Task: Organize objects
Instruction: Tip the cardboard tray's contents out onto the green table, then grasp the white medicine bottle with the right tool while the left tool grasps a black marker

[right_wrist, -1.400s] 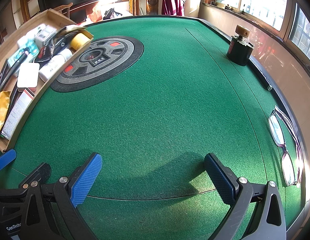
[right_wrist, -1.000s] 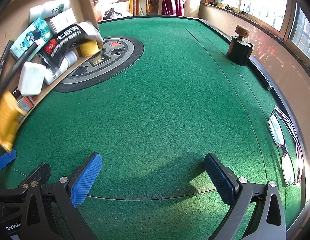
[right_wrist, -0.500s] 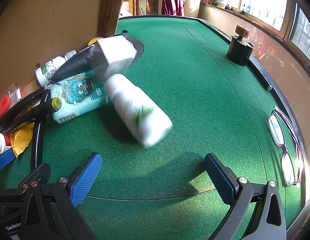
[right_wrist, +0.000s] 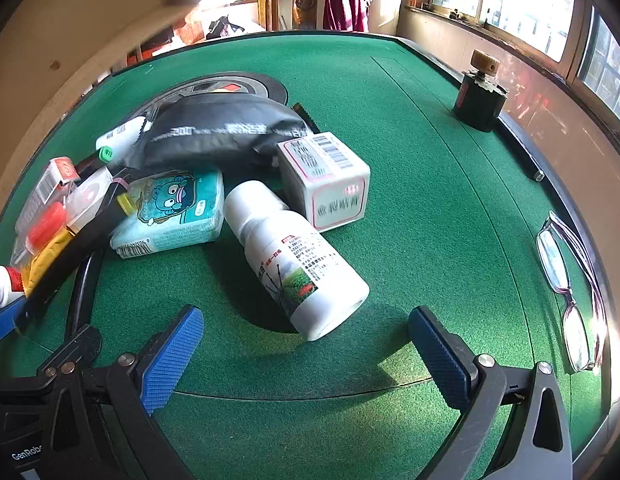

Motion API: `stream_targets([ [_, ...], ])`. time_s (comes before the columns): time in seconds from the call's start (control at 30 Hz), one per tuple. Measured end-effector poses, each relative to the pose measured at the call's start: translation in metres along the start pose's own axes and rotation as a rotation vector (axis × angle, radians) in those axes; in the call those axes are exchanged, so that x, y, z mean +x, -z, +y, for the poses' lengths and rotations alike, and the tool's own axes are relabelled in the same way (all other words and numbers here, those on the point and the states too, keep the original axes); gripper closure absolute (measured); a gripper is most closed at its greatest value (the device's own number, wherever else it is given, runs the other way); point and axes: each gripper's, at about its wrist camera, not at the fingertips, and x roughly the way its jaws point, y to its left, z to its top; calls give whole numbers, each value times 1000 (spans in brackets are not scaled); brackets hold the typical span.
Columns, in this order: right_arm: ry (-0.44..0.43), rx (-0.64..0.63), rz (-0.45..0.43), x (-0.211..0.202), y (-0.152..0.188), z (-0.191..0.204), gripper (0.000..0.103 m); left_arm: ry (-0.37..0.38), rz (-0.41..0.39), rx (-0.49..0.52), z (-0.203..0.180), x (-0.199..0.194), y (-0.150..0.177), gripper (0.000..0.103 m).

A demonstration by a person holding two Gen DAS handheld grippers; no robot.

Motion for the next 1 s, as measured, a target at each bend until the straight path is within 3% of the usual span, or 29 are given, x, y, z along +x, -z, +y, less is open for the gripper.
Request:
stream_targets([
  [1.0, 1, -3, 3, -1, -5, -1, 0, 0, 0, -1, 0, 0, 1, 0],
])
